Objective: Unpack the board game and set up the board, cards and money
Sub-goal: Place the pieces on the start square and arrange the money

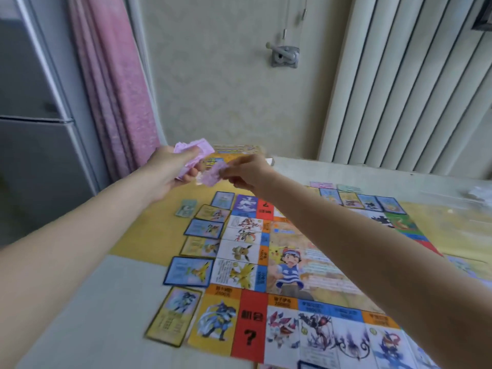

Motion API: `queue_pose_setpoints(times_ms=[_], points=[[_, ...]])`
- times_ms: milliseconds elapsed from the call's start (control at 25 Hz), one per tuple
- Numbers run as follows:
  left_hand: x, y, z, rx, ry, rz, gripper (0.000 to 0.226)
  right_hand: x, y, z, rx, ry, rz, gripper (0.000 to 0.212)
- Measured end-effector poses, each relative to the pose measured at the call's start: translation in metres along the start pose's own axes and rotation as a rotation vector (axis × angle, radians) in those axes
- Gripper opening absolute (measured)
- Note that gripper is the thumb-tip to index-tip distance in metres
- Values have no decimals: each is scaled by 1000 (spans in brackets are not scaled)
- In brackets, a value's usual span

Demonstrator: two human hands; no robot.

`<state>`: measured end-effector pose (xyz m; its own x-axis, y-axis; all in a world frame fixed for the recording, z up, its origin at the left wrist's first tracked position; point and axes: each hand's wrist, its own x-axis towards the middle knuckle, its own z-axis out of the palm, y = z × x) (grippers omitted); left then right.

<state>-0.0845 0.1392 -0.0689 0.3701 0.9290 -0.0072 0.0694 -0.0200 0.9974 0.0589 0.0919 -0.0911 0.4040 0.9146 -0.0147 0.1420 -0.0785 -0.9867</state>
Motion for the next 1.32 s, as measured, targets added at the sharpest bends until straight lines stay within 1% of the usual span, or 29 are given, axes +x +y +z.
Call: queue_pose_setpoints(times_ms=[80, 160, 240, 320, 400, 480, 560, 640, 720, 760, 800, 840, 880, 960, 1000, 1120, 1160, 1240, 1320], points=[[-2, -2, -24, 6, 82, -13, 22, -6, 8, 30, -147, -60, 0, 18], [-6, -5, -39, -8, 95, -71, 23, -15, 15, 59, -309, -168, -13, 6], [-11, -9, -45, -46, 58, -143, 26, -21, 23, 82, -554, -212, -47, 14], [-17, -14, -48, -35, 28, -163, 27, -24, 34, 97, -756, -155, -119, 23], [-23, -17, -49, -8, -13, -152, 26, -29, 36, 100, -848, -65, -168, 28], [-29, -17, -47, 24, -52, -137, 25, -34, 27, 88, -844, 16, -199, 26], [-37, -13, -40, 57, -97, -112, 26, -44, 10, 65, -754, 89, -196, 22], [-50, -9, -27, 38, -189, -109, 24, -64, -5, 37, -513, 111, -144, 23], [-66, -8, -13, 9, -302, -112, 22, -95, -13, 11, -181, 71, -68, 25], [-74, -8, -6, 23, -359, -104, 22, -112, -14, -1, -67, 46, -40, 28], [-83, -9, 0, 51, -416, -94, 23, -127, -15, -11, -16, 32, -22, 29], [-91, -9, 6, 88, -471, -84, 23, -140, -15, -20, -27, 34, -17, 29], [-99, -10, 11, 127, -518, -79, 24, -151, -14, -29, -94, 45, -33, 25], [-116, -9, 22, 185, -591, -83, 23, -172, -8, -44, -264, 39, -94, 13], [-124, -9, 26, 197, -632, -92, 22, -182, -4, -50, -306, 29, -107, 10], [-147, -9, 42, 200, -743, -117, 10, -216, 3, -62, -303, -16, -91, 9], [-154, -10, 48, 222, -756, -114, 9, -229, 5, -67, -325, -41, -81, 8], [-165, -13, 58, 290, -768, -98, 11, -257, 10, -73, -456, -155, -63, 8], [-174, -17, 66, 343, -793, -84, 10, -283, 18, -75, -564, -272, -49, 15]])
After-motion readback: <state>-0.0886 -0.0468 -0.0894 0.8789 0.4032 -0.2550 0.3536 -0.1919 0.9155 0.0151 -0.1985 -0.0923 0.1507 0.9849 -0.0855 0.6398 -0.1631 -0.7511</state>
